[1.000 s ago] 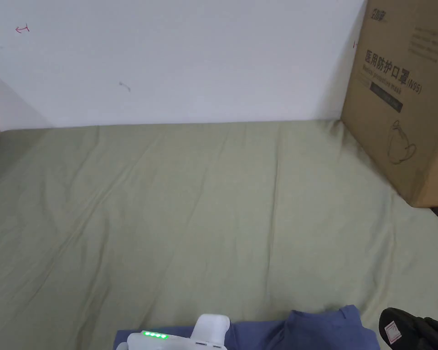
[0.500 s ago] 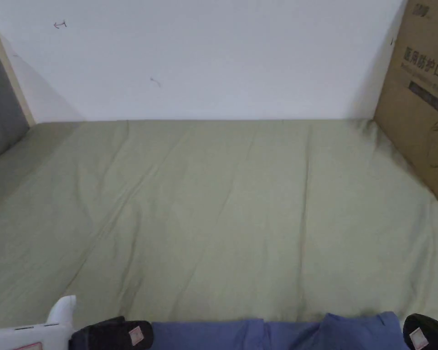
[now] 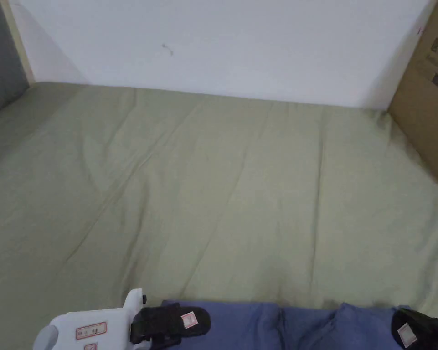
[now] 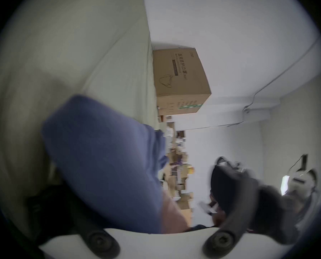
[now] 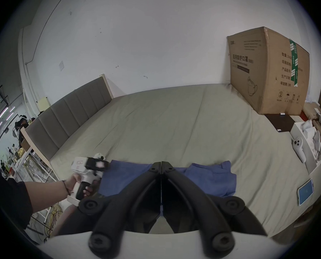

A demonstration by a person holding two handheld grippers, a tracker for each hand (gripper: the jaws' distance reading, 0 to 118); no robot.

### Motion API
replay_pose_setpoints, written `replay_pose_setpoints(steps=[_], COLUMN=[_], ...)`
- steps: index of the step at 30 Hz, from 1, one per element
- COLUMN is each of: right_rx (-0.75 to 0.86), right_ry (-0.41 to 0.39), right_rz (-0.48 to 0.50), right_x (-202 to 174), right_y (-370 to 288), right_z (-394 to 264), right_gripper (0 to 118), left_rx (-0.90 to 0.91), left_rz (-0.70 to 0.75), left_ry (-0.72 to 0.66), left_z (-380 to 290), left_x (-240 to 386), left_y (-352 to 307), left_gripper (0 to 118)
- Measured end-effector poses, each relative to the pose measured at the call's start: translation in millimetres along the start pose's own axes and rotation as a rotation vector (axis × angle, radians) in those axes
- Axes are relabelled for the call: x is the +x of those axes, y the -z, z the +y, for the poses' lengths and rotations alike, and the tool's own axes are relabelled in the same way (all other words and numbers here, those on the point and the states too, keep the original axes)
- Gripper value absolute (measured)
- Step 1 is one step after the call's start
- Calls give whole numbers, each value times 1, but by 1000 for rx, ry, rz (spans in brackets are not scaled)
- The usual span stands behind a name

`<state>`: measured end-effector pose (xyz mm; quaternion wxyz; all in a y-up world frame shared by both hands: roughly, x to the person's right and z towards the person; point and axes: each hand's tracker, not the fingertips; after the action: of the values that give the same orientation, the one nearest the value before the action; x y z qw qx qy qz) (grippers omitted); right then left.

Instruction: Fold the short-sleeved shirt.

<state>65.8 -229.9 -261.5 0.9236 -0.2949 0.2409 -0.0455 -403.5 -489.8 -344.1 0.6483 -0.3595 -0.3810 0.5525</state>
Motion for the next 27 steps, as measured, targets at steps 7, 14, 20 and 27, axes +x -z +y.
replay_pose_setpoints(steps=[7, 14, 20, 27], right_rx=[-7, 30, 63, 96], right_ry=[-10, 11, 69, 130], right_rz=[37, 75, 74, 51], right_x=[-11, 1, 25, 51], right_y=[4, -12, -28, -47], right_z=[1, -4, -13, -23], right_gripper=[0, 0, 0, 0], left_rx=[13, 24, -29, -31], left_rz=[400, 839, 1306, 950], left_ry=[69, 408, 569, 360], left_z=[-5, -30, -43, -30], left_x=[39, 179, 243, 229], left_y=[10, -4, -2, 99], left_gripper=[8, 8, 8, 9])
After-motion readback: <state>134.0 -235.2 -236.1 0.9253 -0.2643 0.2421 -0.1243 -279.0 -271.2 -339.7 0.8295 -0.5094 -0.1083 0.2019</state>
